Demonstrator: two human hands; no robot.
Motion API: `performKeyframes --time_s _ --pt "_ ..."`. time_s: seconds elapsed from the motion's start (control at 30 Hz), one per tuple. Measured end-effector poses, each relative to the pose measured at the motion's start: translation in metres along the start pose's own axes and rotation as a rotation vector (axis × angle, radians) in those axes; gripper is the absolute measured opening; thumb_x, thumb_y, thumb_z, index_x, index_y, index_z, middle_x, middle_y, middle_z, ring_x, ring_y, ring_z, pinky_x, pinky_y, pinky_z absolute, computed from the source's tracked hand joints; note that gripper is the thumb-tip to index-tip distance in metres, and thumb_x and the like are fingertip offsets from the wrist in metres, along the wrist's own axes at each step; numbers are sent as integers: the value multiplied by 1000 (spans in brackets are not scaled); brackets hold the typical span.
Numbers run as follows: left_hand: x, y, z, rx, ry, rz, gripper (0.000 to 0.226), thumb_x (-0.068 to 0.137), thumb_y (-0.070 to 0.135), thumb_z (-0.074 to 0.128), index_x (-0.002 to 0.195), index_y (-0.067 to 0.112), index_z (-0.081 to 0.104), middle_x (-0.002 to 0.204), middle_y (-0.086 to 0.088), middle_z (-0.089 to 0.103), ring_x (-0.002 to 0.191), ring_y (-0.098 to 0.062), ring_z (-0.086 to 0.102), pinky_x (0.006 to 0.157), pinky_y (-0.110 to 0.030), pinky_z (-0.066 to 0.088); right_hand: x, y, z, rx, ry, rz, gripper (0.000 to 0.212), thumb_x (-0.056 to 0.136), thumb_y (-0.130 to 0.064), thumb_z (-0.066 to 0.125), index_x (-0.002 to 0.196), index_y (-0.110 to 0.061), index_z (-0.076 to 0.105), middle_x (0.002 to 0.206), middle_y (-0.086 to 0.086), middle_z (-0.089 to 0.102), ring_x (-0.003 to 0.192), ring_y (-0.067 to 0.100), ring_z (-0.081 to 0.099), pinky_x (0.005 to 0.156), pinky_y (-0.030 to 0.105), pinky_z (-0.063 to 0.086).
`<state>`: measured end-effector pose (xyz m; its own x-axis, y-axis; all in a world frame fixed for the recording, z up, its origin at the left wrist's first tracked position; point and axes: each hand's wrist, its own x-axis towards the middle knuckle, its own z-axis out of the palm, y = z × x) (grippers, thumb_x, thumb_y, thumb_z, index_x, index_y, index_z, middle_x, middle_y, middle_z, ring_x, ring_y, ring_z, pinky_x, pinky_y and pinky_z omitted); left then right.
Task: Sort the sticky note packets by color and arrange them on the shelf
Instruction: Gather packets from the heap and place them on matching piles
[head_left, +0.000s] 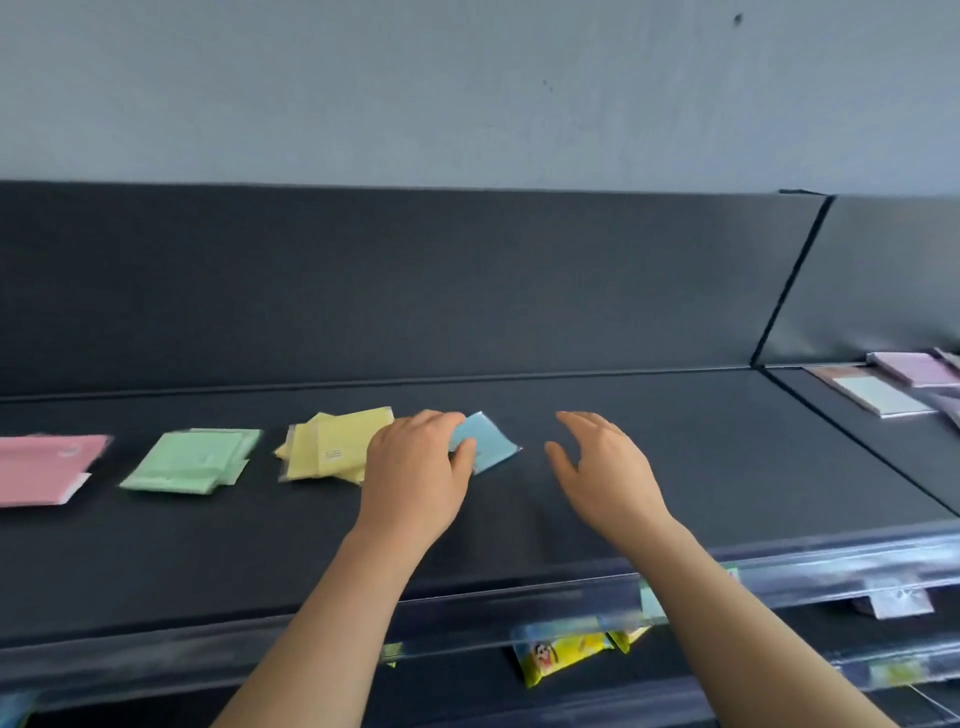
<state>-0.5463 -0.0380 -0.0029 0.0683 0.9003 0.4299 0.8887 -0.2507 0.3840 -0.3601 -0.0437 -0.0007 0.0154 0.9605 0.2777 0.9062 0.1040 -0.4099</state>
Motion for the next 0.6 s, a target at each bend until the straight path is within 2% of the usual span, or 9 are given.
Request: performKeyframes --time_s 0.13,0.27,0.6 --pt "3 51 14 -31 -9 62 35 97 35 48 128 22 59 123 6 63 108 -20 56 91 -31 39 -14 40 -32 -55 65 47 37 98 -29 46 129 -10 54 132 3 57 122 23 49 97 30 38" --pt "4 112 38 -106 -39 105 34 98 35 48 128 22 60 122 6 63 109 -19 55 93 -32 42 -30 94 -65 -76 109 90 43 99 -31 46 139 -15 48 139 -1 53 128 19 46 102 27 35" --pt "-2 283 115 -192 -124 167 34 99 34 47 128 23 59 119 6 64 108 -16 56 88 -29 43 -65 255 -158 -133 131 220 43 99 -30 45 139 -15 47 138 0 53 126 19 48 101 28 36"
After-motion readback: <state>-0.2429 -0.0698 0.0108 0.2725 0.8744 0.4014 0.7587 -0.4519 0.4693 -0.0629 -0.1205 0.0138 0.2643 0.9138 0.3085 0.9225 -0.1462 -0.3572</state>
